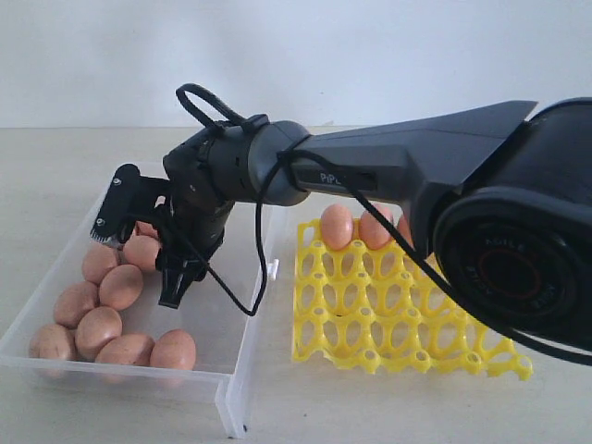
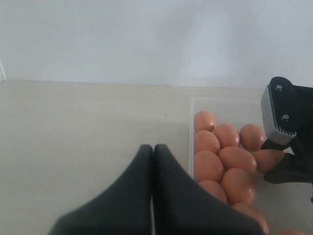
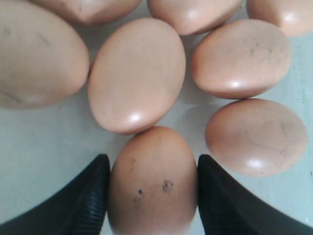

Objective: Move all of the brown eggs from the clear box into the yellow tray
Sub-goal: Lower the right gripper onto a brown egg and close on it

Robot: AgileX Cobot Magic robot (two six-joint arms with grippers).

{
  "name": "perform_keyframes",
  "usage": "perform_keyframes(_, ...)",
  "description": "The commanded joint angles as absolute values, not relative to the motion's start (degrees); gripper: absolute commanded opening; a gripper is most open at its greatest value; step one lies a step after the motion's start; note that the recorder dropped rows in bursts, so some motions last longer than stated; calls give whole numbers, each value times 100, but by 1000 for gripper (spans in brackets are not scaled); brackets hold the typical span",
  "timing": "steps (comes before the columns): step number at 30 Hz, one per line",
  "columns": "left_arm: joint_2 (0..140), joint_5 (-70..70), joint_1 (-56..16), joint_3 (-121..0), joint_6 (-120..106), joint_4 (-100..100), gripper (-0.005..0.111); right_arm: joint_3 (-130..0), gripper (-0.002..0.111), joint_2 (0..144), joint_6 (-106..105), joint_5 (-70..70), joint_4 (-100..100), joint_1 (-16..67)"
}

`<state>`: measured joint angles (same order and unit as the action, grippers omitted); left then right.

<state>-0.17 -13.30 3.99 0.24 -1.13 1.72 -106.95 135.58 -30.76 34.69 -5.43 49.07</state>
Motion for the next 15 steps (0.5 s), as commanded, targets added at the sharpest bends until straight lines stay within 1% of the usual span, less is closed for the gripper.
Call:
perform_keyframes(1, 0, -1330, 404, 0, -116, 203, -4, -10752, 50, 13535, -2952, 3520, -308, 4904)
perform_keyframes(7, 0, -1330, 404, 0, -116, 203, -4, -10752, 49, 13476, -1552, 3552, -118, 4904)
perform_keyframes(8, 0, -1330, 404, 0, -116, 203, -4, -10752, 45, 13441, -1171, 3603, -150, 4904)
perform_keyframes(10, 0, -1330, 404, 0, -116, 203, -4, -10752, 28, 13368, -701, 3719, -240, 4904)
perform_keyframes(12, 0, -1330, 404, 0, -116, 203, -4, -10752, 7, 13240, -436, 3796, -345, 4904)
perform_keyframes(13, 0, -1330, 404, 0, -116, 203, -4, -10727, -1, 13165, -317, 3783, -345, 4904)
perform_keyframes(15, 0, -1330, 404, 0, -116, 203, -4, -10622, 2, 12961, -46, 3641, -405, 4894)
